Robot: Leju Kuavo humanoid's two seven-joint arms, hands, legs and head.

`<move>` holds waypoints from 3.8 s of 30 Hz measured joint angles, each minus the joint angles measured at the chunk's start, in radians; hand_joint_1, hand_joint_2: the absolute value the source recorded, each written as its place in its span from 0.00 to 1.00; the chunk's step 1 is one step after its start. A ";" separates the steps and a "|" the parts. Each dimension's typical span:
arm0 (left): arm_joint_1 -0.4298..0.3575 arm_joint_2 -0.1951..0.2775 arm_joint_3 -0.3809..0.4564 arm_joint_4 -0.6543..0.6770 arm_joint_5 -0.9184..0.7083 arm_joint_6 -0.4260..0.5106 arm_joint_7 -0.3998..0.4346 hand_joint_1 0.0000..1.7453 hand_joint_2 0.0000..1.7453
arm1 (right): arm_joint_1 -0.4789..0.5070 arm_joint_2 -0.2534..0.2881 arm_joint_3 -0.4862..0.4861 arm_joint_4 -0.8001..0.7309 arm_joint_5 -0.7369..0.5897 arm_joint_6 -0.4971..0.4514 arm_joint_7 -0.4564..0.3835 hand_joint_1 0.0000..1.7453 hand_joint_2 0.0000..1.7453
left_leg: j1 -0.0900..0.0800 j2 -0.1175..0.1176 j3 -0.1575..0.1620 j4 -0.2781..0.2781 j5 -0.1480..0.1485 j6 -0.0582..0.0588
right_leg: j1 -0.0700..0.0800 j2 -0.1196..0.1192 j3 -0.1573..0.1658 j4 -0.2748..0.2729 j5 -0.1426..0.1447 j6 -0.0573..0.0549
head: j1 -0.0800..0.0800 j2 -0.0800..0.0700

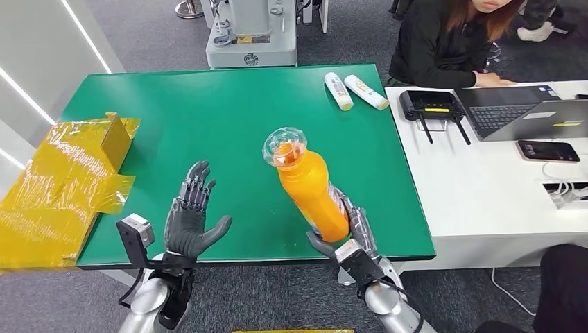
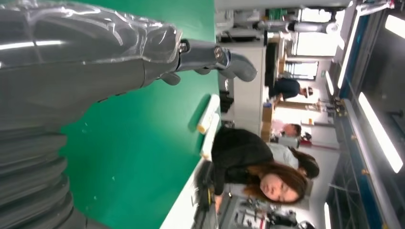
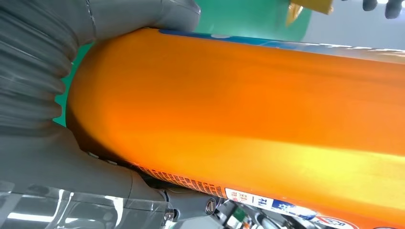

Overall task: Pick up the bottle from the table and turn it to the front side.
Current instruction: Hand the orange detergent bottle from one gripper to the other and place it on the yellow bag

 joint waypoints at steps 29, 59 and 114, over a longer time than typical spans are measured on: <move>-0.211 0.042 -0.087 0.052 0.120 -0.137 0.113 0.00 1.00 | -0.256 0.111 -0.031 0.209 0.055 0.010 -0.006 1.00 1.00 | 0.000 0.000 0.000 0.000 0.001 -0.001 | 0.000 0.001 0.000 0.000 0.001 0.000 | 0.000 0.000; -0.426 -0.074 -0.148 0.235 0.069 0.005 0.099 0.00 1.00 | -0.502 0.253 -0.009 0.533 0.212 -0.063 0.057 1.00 1.00 | 0.000 0.000 0.000 0.001 0.002 -0.002 | 0.000 0.001 -0.001 0.000 0.003 -0.001 | 0.000 0.000; -0.311 -0.072 0.095 0.209 0.394 -0.047 0.178 1.00 1.00 | -0.419 0.274 0.107 0.569 0.325 -0.126 0.104 1.00 1.00 | 0.000 0.000 -0.001 0.000 0.002 -0.002 | 0.000 0.001 -0.002 0.001 0.002 -0.001 | 0.000 0.000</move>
